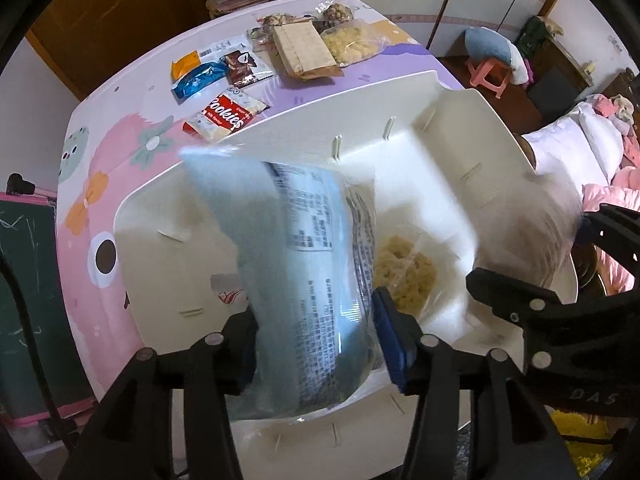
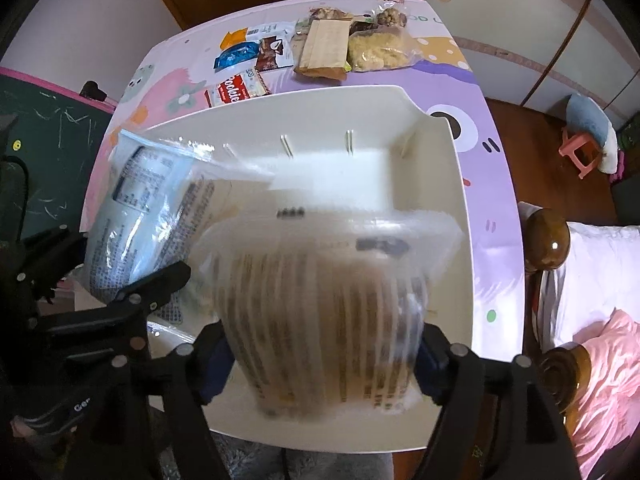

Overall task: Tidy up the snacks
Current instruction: 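Carry both bags over the white tray and open both tools to release them, then move both tools back toward the remaining snacks on the tablecloth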

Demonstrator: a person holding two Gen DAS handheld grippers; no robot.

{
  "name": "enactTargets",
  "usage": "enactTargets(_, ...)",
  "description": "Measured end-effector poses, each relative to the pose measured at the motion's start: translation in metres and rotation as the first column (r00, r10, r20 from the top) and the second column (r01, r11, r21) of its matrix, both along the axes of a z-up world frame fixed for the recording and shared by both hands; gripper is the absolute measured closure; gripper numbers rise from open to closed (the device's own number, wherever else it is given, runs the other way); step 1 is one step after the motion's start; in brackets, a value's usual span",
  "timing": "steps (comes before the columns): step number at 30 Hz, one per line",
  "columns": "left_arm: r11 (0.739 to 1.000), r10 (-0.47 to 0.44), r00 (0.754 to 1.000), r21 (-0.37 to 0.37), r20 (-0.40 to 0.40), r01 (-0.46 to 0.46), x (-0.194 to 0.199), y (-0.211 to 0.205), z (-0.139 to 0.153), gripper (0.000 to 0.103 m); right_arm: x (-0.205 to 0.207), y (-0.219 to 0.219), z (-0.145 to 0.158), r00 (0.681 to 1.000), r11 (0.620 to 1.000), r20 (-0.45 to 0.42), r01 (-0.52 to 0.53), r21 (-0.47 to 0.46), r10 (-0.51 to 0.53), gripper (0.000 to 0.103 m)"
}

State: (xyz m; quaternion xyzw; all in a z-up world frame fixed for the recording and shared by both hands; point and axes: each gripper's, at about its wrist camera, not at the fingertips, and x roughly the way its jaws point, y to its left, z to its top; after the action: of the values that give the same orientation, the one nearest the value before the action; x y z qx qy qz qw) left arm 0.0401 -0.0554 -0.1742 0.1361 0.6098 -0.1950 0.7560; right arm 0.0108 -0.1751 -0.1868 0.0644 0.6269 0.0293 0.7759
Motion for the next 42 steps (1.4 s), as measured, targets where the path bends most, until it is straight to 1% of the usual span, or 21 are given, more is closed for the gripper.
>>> enactTargets(1,1.000,0.006,1.000,0.007,0.006,-0.006,0.001,0.001,0.000,0.042,0.000,-0.001,0.000,1.000,1.000,0.001,0.004,-0.001,-0.004,0.023)
enactTargets(2,1.000,0.011,1.000,0.016,0.017,-0.012,0.001,0.003,0.001,0.033,0.000,-0.002,-0.001,1.000,1.000,0.000,0.007,-0.008,-0.007,0.023)
enactTargets(3,0.999,0.021,0.999,0.026,0.037,-0.022,0.002,0.005,0.003,0.027,0.000,-0.003,-0.001,1.000,1.000,0.001,0.010,-0.009,-0.010,0.023)
enactTargets(5,0.999,0.036,0.998,0.016,0.051,-0.037,0.004,0.009,0.008,0.022,0.000,-0.006,-0.001,1.000,1.000,0.004,0.021,0.003,-0.021,0.022)
enactTargets(7,0.999,0.050,0.997,-0.001,0.055,-0.050,0.006,0.012,0.012,0.018,-0.001,-0.010,0.003,0.999,0.999,0.026,0.039,0.000,-0.039,0.015)
enactTargets(9,0.998,0.064,0.996,-0.012,0.063,-0.063,0.007,0.016,0.016,0.014,-0.001,-0.013,0.009,0.997,0.999,0.060,0.048,-0.006,-0.047,0.013)
enactTargets(13,0.997,0.073,0.994,-0.003,0.078,-0.073,0.007,0.019,0.021,0.013,-0.001,-0.012,0.018,0.994,0.999,0.104,0.045,-0.010,-0.043,0.006)
enactTargets(20,0.997,0.072,0.992,0.013,0.105,-0.074,0.003,0.023,0.031,0.009,-0.006,-0.006,0.027,0.990,0.999,0.137,0.038,-0.016,-0.035,0.006)
enactTargets(25,0.997,0.080,0.990,-0.004,0.117,-0.081,-0.001,0.028,0.040,0.009,-0.011,-0.003,0.035,0.985,0.999,0.165,0.045,-0.016,-0.041,0.006)
enactTargets(29,0.997,0.083,0.986,-0.017,0.147,-0.081,-0.005,0.034,0.050,0.009,-0.016,0.000,0.042,0.982,0.999,0.185,0.049,-0.007,-0.047,0.006)
enactTargets(32,0.996,0.089,0.983,-0.033,0.160,-0.085,-0.006,0.038,0.059,0.009,-0.019,0.003,0.046,0.979,0.999,0.196,0.050,-0.004,-0.049,0.006)
enactTargets(35,0.994,0.101,0.981,-0.068,0.164,-0.091,-0.006,0.044,0.069,0.009,-0.021,0.006,0.054,0.978,0.999,0.205,0.044,-0.004,-0.043,0.006)
enactTargets(36,0.992,0.107,0.981,-0.090,0.165,-0.093,-0.006,0.047,0.073,0.009,-0.022,0.007,0.056,0.978,0.999,0.203,0.044,-0.005,-0.042,0.006)
enactTargets(39,0.988,0.116,0.977,-0.117,0.180,-0.096,-0.004,0.051,0.084,0.009,-0.020,0.007,0.064,0.981,0.999,0.187,0.046,0.004,-0.046,0.006)
enactTargets(42,0.987,0.117,0.972,-0.134,0.202,-0.091,-0.002,0.052,0.095,0.009,-0.019,0.005,0.075,0.978,0.998,0.200,0.060,-0.014,-0.056,0.006)
